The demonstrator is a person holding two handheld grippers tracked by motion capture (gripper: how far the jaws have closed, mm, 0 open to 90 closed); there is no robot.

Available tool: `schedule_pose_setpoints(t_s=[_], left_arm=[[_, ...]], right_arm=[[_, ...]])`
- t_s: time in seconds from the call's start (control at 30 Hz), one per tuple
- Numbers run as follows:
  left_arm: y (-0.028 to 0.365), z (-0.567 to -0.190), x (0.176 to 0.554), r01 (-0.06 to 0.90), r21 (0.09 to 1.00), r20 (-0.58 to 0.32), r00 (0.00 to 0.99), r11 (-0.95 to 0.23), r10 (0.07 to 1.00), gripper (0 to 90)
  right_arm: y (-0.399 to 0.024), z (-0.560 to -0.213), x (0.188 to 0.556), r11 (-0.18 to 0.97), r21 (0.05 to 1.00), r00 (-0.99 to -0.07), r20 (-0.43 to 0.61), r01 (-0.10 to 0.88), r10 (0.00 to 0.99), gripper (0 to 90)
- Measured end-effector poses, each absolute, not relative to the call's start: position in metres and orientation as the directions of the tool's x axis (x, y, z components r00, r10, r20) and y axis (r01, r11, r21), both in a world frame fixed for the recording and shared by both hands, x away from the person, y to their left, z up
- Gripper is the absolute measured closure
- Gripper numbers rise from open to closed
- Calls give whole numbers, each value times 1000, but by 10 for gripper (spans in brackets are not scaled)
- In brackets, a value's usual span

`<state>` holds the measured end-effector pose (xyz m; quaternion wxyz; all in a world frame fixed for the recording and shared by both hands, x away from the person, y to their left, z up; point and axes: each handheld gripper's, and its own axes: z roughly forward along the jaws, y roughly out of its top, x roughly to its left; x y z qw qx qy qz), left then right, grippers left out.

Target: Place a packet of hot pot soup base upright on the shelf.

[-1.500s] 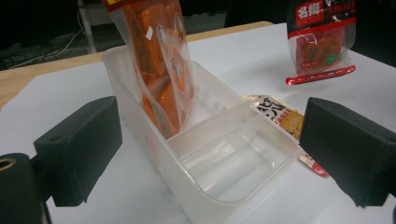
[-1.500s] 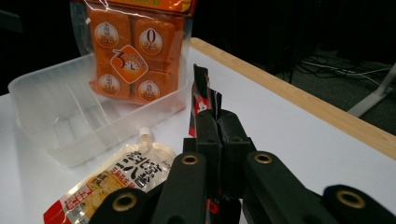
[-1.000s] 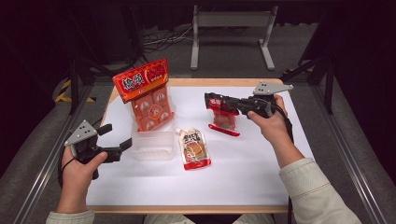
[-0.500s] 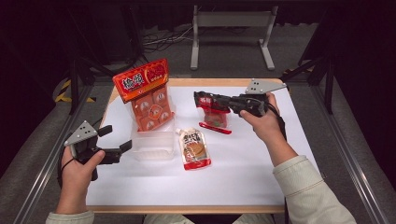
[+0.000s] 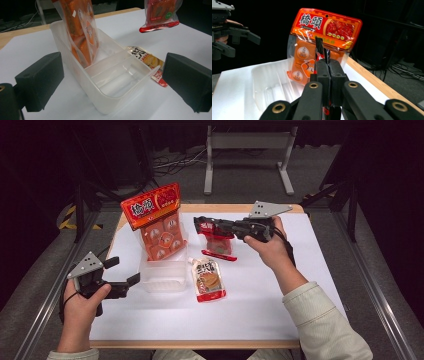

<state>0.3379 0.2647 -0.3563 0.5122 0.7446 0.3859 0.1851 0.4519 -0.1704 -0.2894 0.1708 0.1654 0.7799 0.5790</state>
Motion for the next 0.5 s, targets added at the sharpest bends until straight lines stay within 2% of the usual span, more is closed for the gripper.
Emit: schedule_pose_setpoints(t_s=[0.5], left_arm=[[268, -357, 332, 384, 905, -112, 632, -183, 767, 45]], right_arm=[[-123, -286, 458, 305, 952, -920, -109, 12, 377, 895]])
